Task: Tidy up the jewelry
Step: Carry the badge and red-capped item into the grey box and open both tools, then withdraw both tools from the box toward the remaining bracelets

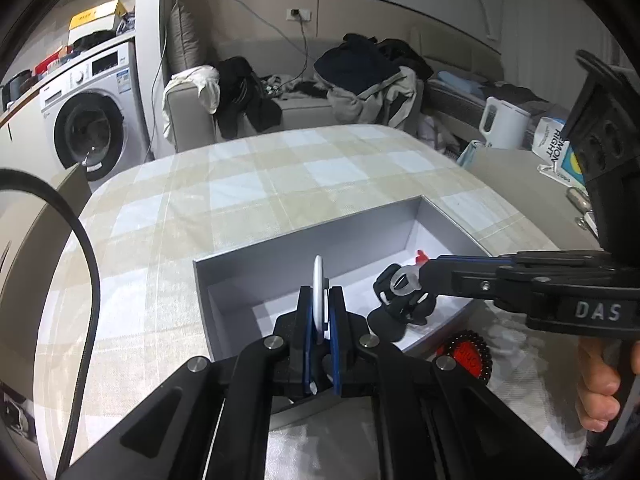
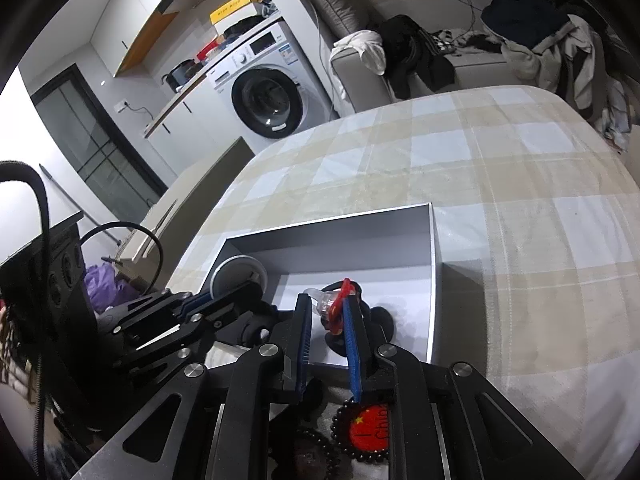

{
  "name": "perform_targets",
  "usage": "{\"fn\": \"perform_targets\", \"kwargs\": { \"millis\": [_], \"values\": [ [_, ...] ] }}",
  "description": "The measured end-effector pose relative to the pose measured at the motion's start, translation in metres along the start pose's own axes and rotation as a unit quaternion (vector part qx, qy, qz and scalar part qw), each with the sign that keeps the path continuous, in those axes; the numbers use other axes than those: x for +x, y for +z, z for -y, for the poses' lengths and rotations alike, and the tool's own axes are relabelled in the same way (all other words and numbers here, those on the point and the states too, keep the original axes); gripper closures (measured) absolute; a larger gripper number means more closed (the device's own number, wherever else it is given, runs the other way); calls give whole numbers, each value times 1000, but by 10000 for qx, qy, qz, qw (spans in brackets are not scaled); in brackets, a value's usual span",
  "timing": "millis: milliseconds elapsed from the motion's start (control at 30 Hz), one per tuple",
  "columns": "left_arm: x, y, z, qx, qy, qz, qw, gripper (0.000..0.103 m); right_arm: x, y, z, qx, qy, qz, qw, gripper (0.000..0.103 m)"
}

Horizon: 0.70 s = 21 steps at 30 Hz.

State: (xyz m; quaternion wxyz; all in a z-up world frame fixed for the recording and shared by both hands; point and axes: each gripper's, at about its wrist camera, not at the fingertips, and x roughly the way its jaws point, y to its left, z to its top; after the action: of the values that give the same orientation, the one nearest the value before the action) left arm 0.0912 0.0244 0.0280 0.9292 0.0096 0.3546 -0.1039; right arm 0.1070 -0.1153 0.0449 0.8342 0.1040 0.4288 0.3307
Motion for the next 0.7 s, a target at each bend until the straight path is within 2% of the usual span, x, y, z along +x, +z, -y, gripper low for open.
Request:
{"fn": "perform_targets", "kwargs": {
  "millis": [67,233,433,500,567,600,633,667,700],
  "values": [
    [-2,-1,2,16,8,6,10000,100,-6,-1,0,-18,104,96,9999,87],
    [-4,-2,5,126,-70,-14,9999,100,-35,-8,5,-120,213,501,9984,74],
    [-6,-6,6,134,-147,-23,9998,97,-65,-30,12,-181,38,746,9970,56],
    [-10,-8,4,91,-168,22,9998,93,-70,-37,15,-180,1,763,9969,41],
    [-15,-9,3,41,-223,46,9997,92,-73,-47,18,-204,-113,743,9970,31],
    [-16,-9,3,18,-230,42,9997,90,-73,-51,19,-244,-162,694,9972,24],
    [-19,-10,2,-6,-237,58,9997,87,-72,-55,19,-285,-202,655,9972,22],
    [-25,-13,1,-34,-225,97,9997,77,-71,-58,19,-322,-228,611,9974,18],
    [-28,-14,2,-47,-196,116,9997,62,-67,-61,20,-355,-234,533,9977,12]
  ]
}}
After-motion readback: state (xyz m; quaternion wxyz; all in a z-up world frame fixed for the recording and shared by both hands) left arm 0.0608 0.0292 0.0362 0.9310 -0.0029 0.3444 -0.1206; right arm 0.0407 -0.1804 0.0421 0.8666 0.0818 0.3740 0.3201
